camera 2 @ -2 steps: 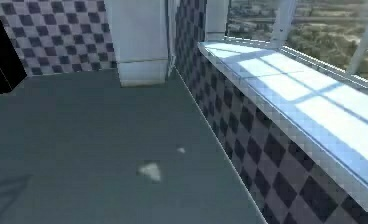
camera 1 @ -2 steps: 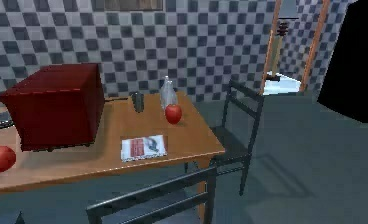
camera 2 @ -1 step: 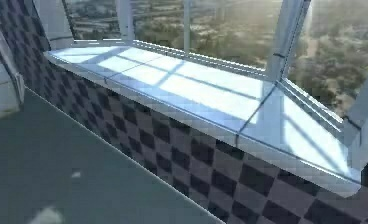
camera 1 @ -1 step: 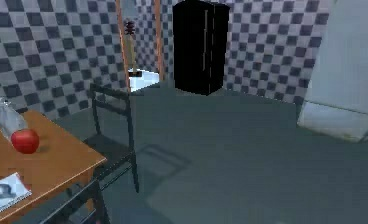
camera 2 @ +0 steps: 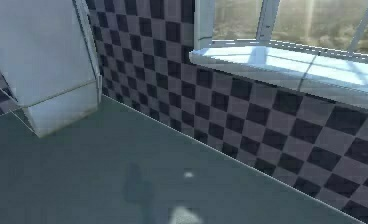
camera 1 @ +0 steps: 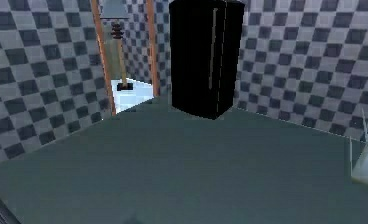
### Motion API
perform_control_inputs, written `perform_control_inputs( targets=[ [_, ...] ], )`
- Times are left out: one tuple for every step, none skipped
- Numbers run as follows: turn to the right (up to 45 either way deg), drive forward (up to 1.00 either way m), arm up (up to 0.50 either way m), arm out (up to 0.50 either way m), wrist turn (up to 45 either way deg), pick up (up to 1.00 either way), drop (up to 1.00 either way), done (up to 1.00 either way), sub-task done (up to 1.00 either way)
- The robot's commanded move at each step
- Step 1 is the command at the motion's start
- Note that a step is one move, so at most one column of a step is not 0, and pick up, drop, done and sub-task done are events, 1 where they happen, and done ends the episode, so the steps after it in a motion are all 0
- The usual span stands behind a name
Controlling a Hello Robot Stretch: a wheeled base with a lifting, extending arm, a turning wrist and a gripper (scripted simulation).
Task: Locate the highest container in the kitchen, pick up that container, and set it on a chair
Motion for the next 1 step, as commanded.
perform_control_inputs(
  targets=[
    [6.0,0.00,0.00,0.00,0.0,0.00,0.00,0.00,0.00]
  ],
)
